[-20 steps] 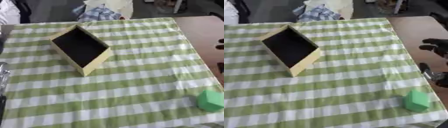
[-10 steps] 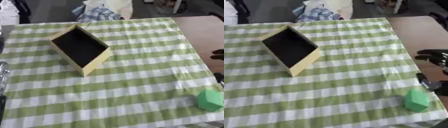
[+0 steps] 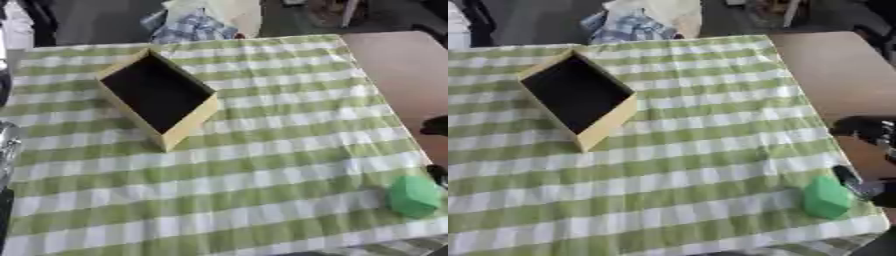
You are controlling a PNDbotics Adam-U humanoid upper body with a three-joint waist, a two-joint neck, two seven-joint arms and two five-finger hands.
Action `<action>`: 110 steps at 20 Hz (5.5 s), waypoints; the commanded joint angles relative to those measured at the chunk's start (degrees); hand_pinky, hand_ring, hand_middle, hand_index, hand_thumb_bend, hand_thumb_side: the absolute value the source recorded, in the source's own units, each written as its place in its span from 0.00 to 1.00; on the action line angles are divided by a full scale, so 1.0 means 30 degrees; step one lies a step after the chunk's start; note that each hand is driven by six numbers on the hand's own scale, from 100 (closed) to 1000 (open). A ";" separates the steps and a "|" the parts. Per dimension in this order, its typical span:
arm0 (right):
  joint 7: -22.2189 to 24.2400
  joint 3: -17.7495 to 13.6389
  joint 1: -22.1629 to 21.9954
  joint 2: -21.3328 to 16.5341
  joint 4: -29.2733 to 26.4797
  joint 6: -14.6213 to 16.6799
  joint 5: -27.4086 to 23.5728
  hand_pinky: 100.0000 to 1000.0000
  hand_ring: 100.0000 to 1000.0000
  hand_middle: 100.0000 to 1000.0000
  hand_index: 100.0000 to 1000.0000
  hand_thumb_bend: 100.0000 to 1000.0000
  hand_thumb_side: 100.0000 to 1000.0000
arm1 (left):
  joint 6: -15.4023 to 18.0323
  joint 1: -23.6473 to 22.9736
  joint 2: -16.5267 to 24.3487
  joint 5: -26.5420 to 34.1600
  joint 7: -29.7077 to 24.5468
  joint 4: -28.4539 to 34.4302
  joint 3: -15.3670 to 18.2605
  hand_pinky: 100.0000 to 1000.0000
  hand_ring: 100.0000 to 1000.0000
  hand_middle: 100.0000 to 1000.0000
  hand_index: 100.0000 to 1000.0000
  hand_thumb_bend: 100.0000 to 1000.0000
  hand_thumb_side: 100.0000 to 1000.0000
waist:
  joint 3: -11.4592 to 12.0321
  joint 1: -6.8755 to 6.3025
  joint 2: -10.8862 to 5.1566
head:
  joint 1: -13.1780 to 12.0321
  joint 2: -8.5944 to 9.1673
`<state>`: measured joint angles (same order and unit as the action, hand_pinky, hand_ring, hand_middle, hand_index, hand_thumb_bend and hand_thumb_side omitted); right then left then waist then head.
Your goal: Pick up objects on the table and place them in the box.
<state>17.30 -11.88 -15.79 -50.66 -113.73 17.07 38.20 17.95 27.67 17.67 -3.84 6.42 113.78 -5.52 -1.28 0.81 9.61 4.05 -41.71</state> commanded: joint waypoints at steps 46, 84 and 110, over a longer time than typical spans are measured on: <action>0.0126 0.1516 0.0512 0.0654 0.3946 0.0855 -0.0394 0.85 0.72 0.74 0.97 0.25 0.54 | -0.0108 0.0099 0.0221 0.0055 -0.0532 0.0272 -0.0104 0.48 0.57 0.52 0.70 0.00 0.52 | 0.0207 0.0077 -0.0035 | 0.0317 0.0241; -0.1278 0.1218 0.2168 -0.0393 0.3215 0.0109 -0.2709 0.52 0.34 0.20 0.52 0.00 0.32 | -0.0183 0.0065 0.0008 -0.0126 -0.0895 0.0272 -0.0134 0.47 0.57 0.53 0.70 0.00 0.52 | 0.0524 0.0197 -0.0029 | 0.0406 0.0311; 0.1440 0.5414 1.5167 -0.2343 0.5653 0.0354 -0.6207 0.49 0.33 0.18 0.51 0.00 0.11 | -0.0275 0.0046 -0.0407 0.0231 -0.1363 0.0272 -0.0417 0.47 0.56 0.52 0.70 0.00 0.52 | 0.2053 0.0624 -0.0309 | 0.0932 0.0440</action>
<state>20.77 4.18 28.60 -56.77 -97.66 17.99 20.28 17.11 27.22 16.26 -3.34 2.56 113.78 -6.64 4.95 2.61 9.59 6.63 -41.04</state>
